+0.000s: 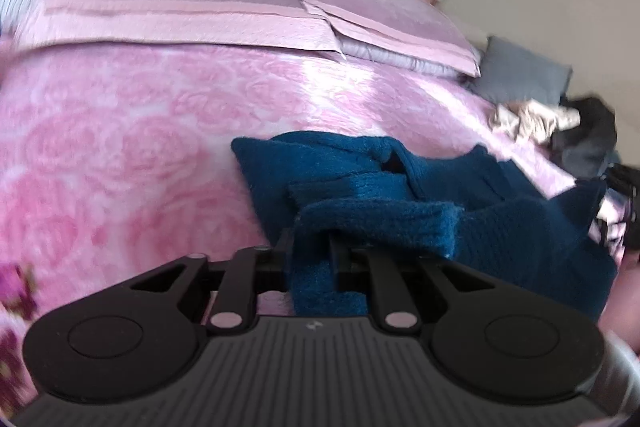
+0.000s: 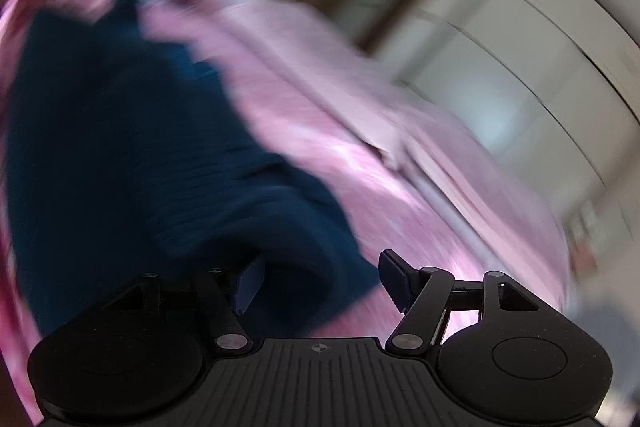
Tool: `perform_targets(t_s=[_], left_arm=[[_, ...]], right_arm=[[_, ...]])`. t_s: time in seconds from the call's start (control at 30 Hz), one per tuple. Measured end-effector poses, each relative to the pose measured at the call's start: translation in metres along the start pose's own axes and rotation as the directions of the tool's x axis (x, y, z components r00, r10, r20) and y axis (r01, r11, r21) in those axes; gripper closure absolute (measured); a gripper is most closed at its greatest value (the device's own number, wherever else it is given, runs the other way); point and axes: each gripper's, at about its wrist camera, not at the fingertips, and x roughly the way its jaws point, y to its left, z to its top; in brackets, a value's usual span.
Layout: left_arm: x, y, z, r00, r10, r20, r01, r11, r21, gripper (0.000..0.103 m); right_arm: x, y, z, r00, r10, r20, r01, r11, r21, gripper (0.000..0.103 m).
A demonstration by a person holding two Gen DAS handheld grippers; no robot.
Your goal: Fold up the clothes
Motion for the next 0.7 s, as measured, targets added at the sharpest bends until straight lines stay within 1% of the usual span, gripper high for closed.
perform_targets(t_s=[0.03, 0.07, 0.1, 0.13, 0.17, 0.2, 0.23, 0.27, 0.3, 0.33, 0.4, 0.47, 0.5, 0.53, 0.57, 0.6, 0.63, 0.67, 0.7], left_arm=[[0.0, -0.001, 0.001, 1.0, -0.001, 0.0, 0.001, 1.0, 0.026, 0.095], [-0.001, 0.001, 0.003, 1.0, -0.017, 0.004, 0.017, 1.0, 0.014, 0.096], [-0.002, 0.006, 0.005, 0.999, -0.046, 0.01, 0.046, 0.998, -0.032, 0.096], [-0.002, 0.014, 0.007, 0.997, -0.074, 0.018, 0.076, 0.993, -0.095, 0.096], [0.0, 0.024, 0.008, 0.995, -0.096, 0.028, 0.099, 0.98, -0.171, 0.097], [0.006, 0.034, 0.006, 0.993, -0.115, 0.02, 0.116, 0.958, -0.261, 0.097], [0.011, 0.045, 0.005, 0.991, -0.135, 0.013, 0.131, 0.928, -0.35, 0.097], [0.017, 0.055, 0.003, 0.988, -0.155, 0.008, 0.143, 0.889, -0.436, 0.097], [0.023, 0.064, 0.001, 0.988, -0.154, -0.012, 0.126, 0.849, -0.513, 0.097], [0.028, 0.07, -0.003, 0.987, -0.161, -0.016, 0.124, 0.818, -0.561, 0.096], [0.031, 0.076, -0.007, 0.987, -0.161, -0.011, 0.122, 0.786, -0.607, 0.096], [0.03, 0.076, -0.006, 0.987, -0.161, 0.002, 0.128, 0.783, -0.609, 0.096], [0.029, 0.076, -0.005, 0.987, -0.161, 0.008, 0.132, 0.782, -0.609, 0.094], [0.029, 0.076, -0.004, 0.986, -0.164, 0.016, 0.14, 0.785, -0.604, 0.094], [0.029, 0.075, -0.002, 0.986, -0.168, 0.024, 0.149, 0.788, -0.597, 0.091], [0.029, 0.075, -0.001, 0.985, -0.171, 0.032, 0.157, 0.791, -0.591, 0.083], [0.029, 0.075, 0.001, 0.984, -0.172, 0.045, 0.165, 0.792, -0.587, 0.08], [0.029, 0.073, 0.003, 0.983, -0.172, 0.058, 0.173, 0.795, -0.581, 0.077], [0.029, 0.071, 0.006, 0.983, -0.172, 0.07, 0.181, 0.798, -0.575, 0.074]], right_arm=[[0.005, -0.004, 0.002, 0.999, 0.035, -0.007, -0.035, 0.999, 0.033, 0.094], [0.011, -0.008, 0.004, 0.997, 0.071, -0.014, -0.069, 0.995, 0.066, 0.094], [0.016, -0.019, 0.004, 0.994, 0.109, -0.006, -0.107, 0.982, 0.155, 0.094], [0.02, -0.036, 0.003, 0.989, 0.149, 0.02, -0.148, 0.944, 0.295, 0.095], [0.025, -0.054, -0.002, 0.983, 0.177, 0.047, -0.179, 0.88, 0.44, 0.095], [0.031, -0.072, -0.011, 0.978, 0.193, 0.073, -0.199, 0.787, 0.584, 0.095], [0.038, -0.091, -0.019, 0.974, 0.205, 0.101, -0.215, 0.67, 0.711, 0.094], [0.043, -0.101, -0.026, 0.971, 0.21, 0.114, -0.218, 0.585, 0.781, 0.095], [0.048, -0.103, -0.031, 0.971, 0.214, 0.111, -0.213, 0.547, 0.81, 0.094], [0.053, -0.105, -0.036, 0.97, 0.217, 0.108, -0.207, 0.507, 0.837, 0.094], [0.063, -0.109, -0.046, 0.969, 0.225, 0.104, -0.193, 0.424, 0.885, 0.094], [0.072, -0.112, -0.055, 0.968, 0.232, 0.1, -0.177, 0.338, 0.924, 0.094], [0.077, -0.114, -0.06, 0.967, 0.236, 0.098, -0.167, 0.293, 0.941, 0.094], [0.082, -0.116, -0.065, 0.966, 0.24, 0.097, -0.158, 0.248, 0.956, 0.094], [0.087, -0.118, -0.07, 0.965, 0.244, 0.096, -0.147, 0.203, 0.968, 0.094], [0.092, -0.12, -0.075, 0.964, 0.248, 0.094, -0.136, 0.157, 0.978, 0.093], [0.094, -0.122, -0.077, 0.963, 0.25, 0.101, -0.136, 0.128, 0.982, 0.082], [0.092, -0.124, -0.077, 0.962, 0.249, 0.114, -0.147, 0.117, 0.982, 0.079], [0.091, -0.126, -0.077, 0.96, 0.248, 0.127, -0.157, 0.105, 0.982, 0.074]])
